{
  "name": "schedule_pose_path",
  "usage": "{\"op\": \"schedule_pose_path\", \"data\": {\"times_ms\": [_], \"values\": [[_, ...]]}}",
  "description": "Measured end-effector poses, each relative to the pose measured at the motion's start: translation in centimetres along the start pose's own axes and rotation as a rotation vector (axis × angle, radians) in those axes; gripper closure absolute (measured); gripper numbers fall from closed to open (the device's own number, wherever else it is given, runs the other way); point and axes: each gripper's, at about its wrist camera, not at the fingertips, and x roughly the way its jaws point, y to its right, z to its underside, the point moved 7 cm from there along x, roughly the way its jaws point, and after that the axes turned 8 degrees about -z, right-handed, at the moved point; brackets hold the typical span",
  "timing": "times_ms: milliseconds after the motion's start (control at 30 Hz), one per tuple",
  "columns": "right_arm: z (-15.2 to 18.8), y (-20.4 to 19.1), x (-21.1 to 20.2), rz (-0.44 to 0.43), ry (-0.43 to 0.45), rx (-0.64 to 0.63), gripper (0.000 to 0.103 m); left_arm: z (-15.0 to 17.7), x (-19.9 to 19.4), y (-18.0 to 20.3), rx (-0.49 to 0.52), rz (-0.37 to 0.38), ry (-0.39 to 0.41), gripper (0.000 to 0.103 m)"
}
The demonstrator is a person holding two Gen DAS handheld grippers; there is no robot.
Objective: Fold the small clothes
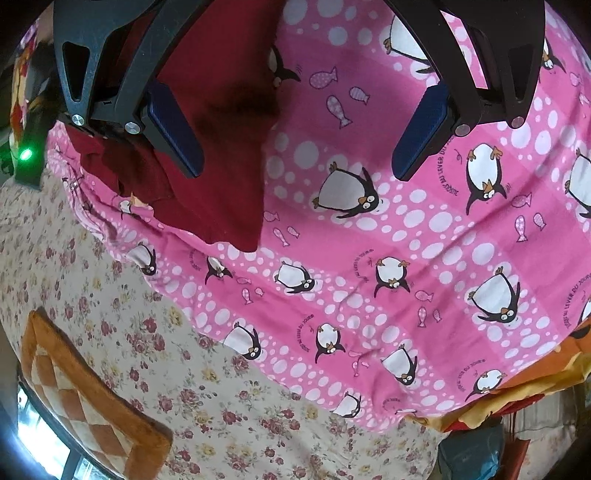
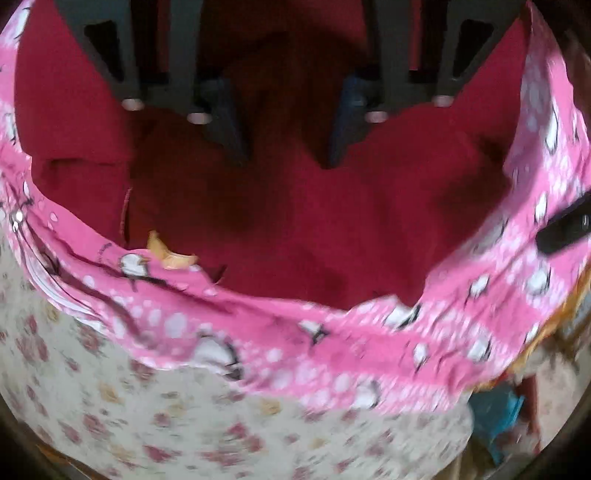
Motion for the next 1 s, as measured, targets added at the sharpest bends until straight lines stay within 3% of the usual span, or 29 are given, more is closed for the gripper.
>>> {"op": "schedule_pose_path", "data": {"times_ms": [100,167,267,333,400,433,500,567,700,767,800,833,900,967,1000], "values": [[-0.4,1.1,-1.6,-0.152,0.045,0.131,0.092,-0.2,-0.3,-0.2,-0.011,0.001,0.010,0.001],[-0.6,1.1,-2.8,-0.208,0.079,0.162,0.094,-0.3,-0.4,-0.4,-0.020,0.001,0.015,0.001],[-1.1,-0.9,-4.1,-0.271,0.113,0.136,0.094,-0.4,-0.4,-0.7,-0.032,-0.007,0.018,0.001],[-1.1,-3.5,-4.8,-0.358,0.137,0.113,0.094,-0.5,-0.4,-0.7,-0.039,-0.003,0.022,0.001],[-0.9,-6.2,-4.3,-0.353,0.138,0.029,0.094,-0.5,-0.4,-0.6,-0.041,0.004,0.023,0.001],[-0.4,-7.2,-3.2,-0.322,0.108,-0.010,0.090,-0.5,-0.4,-0.5,-0.038,0.005,0.021,0.001],[0.8,-8.1,-1.3,-0.300,-0.002,-0.034,0.067,-0.3,-0.5,-0.1,-0.022,0.013,0.022,0.001],[1.6,-7.7,-1.8,-0.307,-0.017,-0.022,0.062,-0.3,-0.7,0.5,-0.002,0.023,0.030,0.001],[2.7,-1.7,-6.8,-0.212,0.056,0.064,0.055,0.2,-1.0,1.9,0.046,0.040,0.051,0.001],[3.9,3.2,-9.4,-0.067,0.077,0.124,0.044,0.7,-0.7,2.8,0.076,0.052,0.038,0.001],[4.7,6.0,-10.7,0.018,0.091,0.155,0.042,1.1,-0.5,3.3,0.094,0.053,0.031,0.001],[5.3,7.5,-11.3,0.047,0.097,0.171,0.042,1.3,-0.2,3.7,0.112,0.047,0.026,0.001],[7.4,10.8,-11.1,0.109,0.026,0.205,0.042,2.1,0.8,4.5,0.167,0.003,0.011,0.001],[10.1,13.9,-10.3,0.295,-0.067,0.186,0.050,3.1,2.2,4.7,0.215,-0.063,-0.031,0.001],[11.3,15.0,-10.4,0.343,-0.083,0.183,0.050,3.6,2.9,4.7,0.232,-0.088,-0.055,0.001]]}}
